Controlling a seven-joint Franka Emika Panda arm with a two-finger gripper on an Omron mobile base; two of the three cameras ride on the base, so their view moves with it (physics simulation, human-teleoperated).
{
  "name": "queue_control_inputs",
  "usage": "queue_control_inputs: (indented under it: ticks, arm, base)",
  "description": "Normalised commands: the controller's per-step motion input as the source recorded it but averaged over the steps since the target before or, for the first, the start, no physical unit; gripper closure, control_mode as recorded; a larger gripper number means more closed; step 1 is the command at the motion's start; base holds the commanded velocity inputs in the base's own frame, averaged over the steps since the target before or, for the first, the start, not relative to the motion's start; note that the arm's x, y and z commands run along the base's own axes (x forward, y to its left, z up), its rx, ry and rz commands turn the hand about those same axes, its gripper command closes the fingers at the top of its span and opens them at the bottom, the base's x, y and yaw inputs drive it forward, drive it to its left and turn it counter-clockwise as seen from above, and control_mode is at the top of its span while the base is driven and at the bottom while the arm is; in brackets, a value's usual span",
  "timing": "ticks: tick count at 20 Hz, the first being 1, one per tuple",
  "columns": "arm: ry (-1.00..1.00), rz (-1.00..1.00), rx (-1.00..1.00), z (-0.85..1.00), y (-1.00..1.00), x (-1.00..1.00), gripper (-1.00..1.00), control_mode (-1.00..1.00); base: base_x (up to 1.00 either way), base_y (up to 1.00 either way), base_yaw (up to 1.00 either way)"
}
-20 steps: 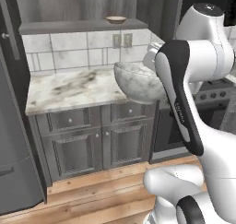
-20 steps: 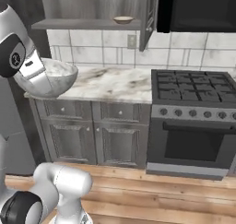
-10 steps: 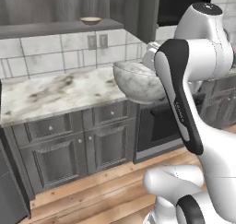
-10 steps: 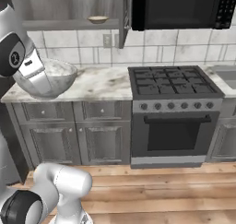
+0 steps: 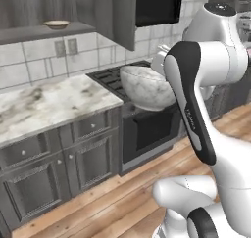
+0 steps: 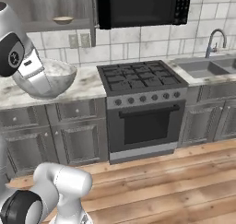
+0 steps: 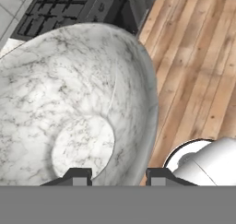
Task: Take the smaller bowl and place it next to the appetizer plate on the dining counter , and place the larger bowl next to the plate with cooked food.
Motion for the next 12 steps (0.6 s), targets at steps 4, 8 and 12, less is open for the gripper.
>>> queue_control_inputs:
  ticks: [4, 8, 12]
  arm:
    - [0.0, 0.0, 0.0, 0.0, 0.0, 0.0, 1.0, 1.0]
    - [0.0, 0.0, 0.0, 0.0, 0.0, 0.0, 1.0, 1.0]
    - [0.0, 0.0, 0.0, 0.0, 0.0, 0.0, 1.0, 1.0]
  base:
    - [0.0, 0.21, -0.44]
    - [0.0, 0.13, -0.46]
    - [0.0, 0.15, -0.48]
